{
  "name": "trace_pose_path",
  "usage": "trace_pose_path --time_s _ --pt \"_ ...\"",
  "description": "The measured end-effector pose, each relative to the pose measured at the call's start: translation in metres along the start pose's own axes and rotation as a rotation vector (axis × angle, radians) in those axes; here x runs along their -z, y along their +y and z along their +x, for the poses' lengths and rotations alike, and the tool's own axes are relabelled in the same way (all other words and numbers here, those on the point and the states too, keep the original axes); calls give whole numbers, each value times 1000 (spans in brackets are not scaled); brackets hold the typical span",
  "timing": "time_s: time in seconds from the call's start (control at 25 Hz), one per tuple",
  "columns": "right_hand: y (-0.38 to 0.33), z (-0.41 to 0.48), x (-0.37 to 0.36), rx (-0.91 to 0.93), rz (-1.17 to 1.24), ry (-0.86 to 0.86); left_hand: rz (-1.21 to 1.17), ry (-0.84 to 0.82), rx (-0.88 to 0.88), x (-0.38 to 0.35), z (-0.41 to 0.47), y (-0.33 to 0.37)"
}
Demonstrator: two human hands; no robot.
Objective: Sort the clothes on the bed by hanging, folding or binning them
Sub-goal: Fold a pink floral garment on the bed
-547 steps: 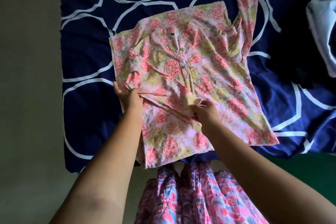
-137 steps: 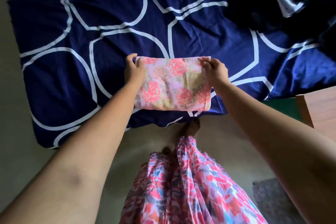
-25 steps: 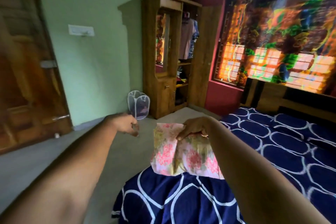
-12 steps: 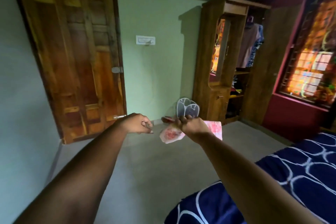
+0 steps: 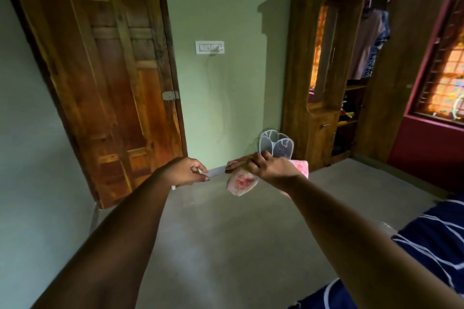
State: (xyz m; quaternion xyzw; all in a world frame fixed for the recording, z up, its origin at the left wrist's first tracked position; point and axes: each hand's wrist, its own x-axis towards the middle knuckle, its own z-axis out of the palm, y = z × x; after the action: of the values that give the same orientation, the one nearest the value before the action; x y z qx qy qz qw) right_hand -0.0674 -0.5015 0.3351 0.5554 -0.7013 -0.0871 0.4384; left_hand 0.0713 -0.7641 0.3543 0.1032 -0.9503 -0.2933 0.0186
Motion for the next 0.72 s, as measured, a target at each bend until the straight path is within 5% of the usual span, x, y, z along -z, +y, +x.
trace_pose_path --time_s 0.2,0.48,0.72 --pt "42 31 -81 -59 -3 -122 27 -131 17 9 97 -13" --pt "148 71 -176 -175 -33 -339 225 -111 -86 27 262 15" --pt "227 64 -234 -499 231 -529 328 -203 -193 4 395 41"
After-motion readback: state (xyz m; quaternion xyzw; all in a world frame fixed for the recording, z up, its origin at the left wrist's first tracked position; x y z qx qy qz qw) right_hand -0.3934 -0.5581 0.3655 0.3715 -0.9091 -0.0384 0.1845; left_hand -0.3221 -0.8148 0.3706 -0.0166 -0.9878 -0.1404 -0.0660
